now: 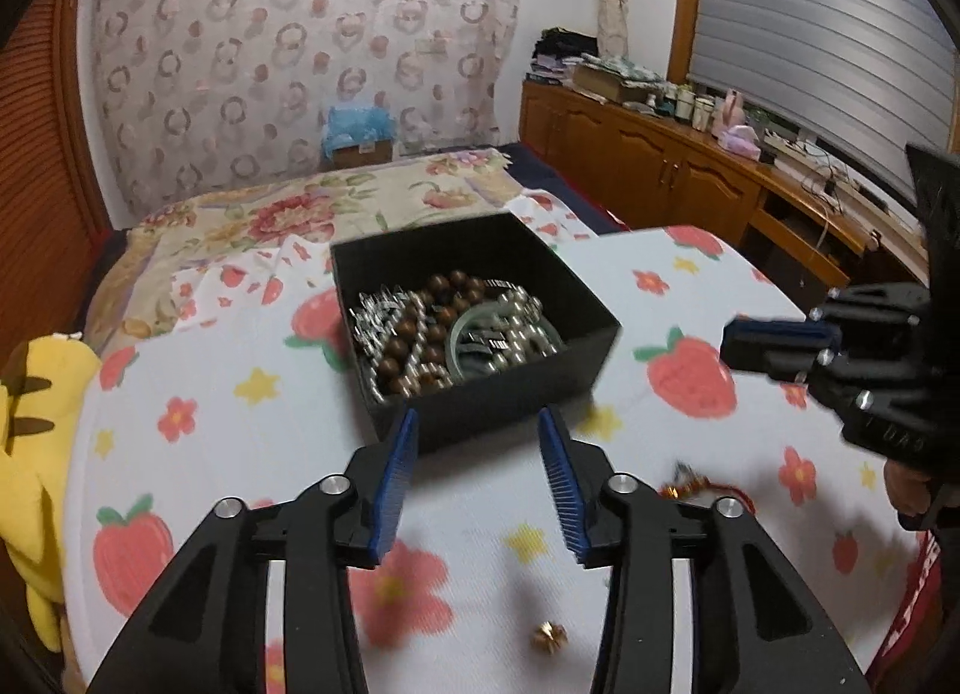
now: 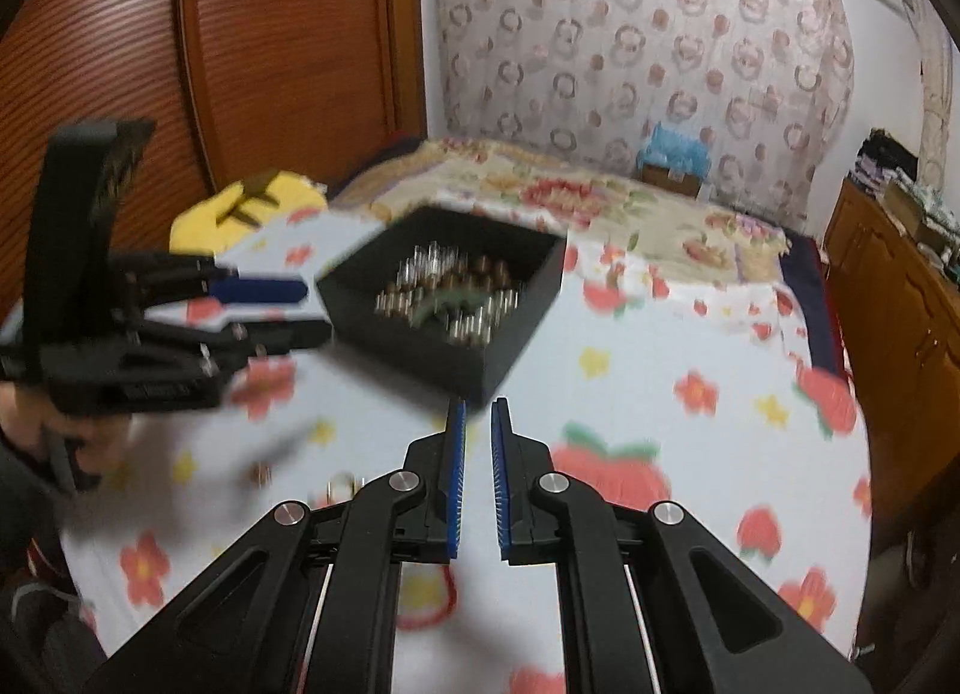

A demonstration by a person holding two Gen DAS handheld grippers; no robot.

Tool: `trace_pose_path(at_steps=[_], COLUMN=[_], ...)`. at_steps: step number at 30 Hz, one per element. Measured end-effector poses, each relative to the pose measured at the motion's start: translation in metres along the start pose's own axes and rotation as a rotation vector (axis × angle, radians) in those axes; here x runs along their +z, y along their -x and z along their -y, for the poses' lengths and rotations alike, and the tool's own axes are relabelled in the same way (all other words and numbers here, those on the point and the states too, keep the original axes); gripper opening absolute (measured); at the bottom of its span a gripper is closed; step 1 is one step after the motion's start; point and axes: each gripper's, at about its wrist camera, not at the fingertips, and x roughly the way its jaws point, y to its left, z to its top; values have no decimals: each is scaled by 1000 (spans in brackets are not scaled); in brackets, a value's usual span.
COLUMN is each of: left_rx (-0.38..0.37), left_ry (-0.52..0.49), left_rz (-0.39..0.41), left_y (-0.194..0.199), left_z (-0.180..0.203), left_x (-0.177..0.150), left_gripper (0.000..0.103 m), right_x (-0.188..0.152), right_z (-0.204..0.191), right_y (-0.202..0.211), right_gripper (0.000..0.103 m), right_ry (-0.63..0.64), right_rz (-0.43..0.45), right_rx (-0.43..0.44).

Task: Organize jewelry
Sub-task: 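Move the left tool to the red-string bracelet and grasp its green charm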

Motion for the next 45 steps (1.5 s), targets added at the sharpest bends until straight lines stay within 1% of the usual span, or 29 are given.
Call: trace_pose_path(at_steps=[4, 9, 13, 19, 23, 24, 27, 33, 38, 45], left_rx=[-12, -41, -58, -67, -70, -70, -72, -74, -84, -137], left_ry=[-17, -38, -68, -86, -95, -96, -97, -96, -93, -98], left_rz=[-22, -50, -84, -108, -117, -119, -119, -122, -119, -110], left_y=[-1, -2, -8, -13, -13, -14, -12, -11, -10, -9], left_z=[12, 26, 39, 49, 52, 52, 52, 52, 54, 68], left_x=[-16, -30, -40, -49, -52, -52, -52, -53, -54, -50], left_gripper=[43, 43, 43, 43, 43, 43, 43, 43, 43, 43], right_x=[-26, -46, -50, -55, -57, -56, -56, -41, -31, -36], right_z=[-2, -7, -8, -10, -12, -13, -15, -15, -14, -2], right_y=[-5, -13, -17, -23, -22, -22, -21, 5, 23, 21], right_gripper=[10, 10, 10, 10, 10, 3, 3, 3, 2, 2], right_ry=[1, 9, 9, 33, 60, 74, 88, 78, 92, 73], right_rz=[-58, -115, -139, -173, -169, -167, -159, -53, -4, -28], right_rx=[25, 42, 55, 42, 28, 19, 19, 10, -30, -43])
